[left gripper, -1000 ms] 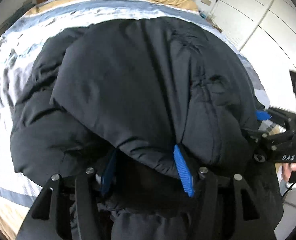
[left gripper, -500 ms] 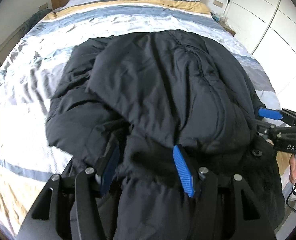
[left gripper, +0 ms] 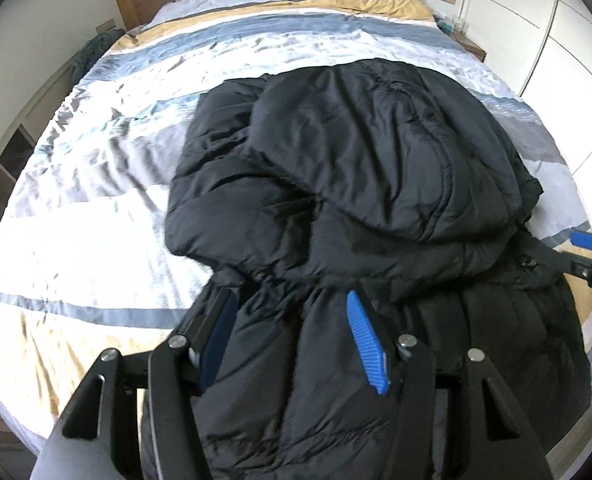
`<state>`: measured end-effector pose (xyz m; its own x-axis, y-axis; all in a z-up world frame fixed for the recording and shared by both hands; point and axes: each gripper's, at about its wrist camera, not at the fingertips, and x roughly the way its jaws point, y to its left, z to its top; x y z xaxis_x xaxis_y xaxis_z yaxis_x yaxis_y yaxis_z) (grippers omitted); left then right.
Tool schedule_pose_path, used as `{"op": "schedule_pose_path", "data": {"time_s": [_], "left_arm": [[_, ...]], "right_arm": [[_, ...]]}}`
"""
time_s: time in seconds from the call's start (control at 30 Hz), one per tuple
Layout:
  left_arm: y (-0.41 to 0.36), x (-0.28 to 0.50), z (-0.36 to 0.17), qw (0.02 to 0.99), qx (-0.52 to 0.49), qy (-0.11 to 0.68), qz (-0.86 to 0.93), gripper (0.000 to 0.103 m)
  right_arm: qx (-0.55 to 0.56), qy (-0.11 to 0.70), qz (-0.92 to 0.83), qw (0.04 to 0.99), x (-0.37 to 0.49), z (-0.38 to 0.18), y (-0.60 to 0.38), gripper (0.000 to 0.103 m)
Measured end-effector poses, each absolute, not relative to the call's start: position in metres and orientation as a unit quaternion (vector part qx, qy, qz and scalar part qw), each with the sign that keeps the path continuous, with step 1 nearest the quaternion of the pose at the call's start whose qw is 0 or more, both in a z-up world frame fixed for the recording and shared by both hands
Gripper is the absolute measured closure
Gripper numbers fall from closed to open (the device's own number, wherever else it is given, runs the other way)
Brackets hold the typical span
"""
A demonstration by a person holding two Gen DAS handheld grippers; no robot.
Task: Fold large clothes
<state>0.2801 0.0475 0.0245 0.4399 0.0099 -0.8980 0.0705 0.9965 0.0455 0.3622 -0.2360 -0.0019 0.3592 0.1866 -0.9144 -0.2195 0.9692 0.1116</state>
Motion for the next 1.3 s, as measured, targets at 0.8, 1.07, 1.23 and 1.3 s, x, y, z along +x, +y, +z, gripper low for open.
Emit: {"op": "schedule_pose_path", "data": {"time_s": [0.8, 1.07, 1.23, 1.3], "left_arm": [[0.144, 0.210, -0.020, 0.793, 0.063, 0.601, 0.078, 0.043], [0.158, 0.197, -0.032, 0.780, 0.069, 0.616, 0.086, 0.034], [0.165, 0.191, -0.041, 0.770, 0.066, 0.629, 0.081, 0.034], [0.169, 0.188, -0.047, 0.765, 0.063, 0.636, 0.077, 0.034]], "right_arm": [[0.050, 0.635, 0.001, 0.771, 0.274, -0.047, -0.330, 0.006], [0.062, 0.662, -0.009, 0.747, 0.254, -0.064, -0.351, 0.004], [0.068, 0.673, -0.013, 0.736, 0.243, -0.074, -0.365, 0.003], [0.076, 0.681, -0.011, 0.728, 0.237, -0.080, -0.370, 0.003]]}}
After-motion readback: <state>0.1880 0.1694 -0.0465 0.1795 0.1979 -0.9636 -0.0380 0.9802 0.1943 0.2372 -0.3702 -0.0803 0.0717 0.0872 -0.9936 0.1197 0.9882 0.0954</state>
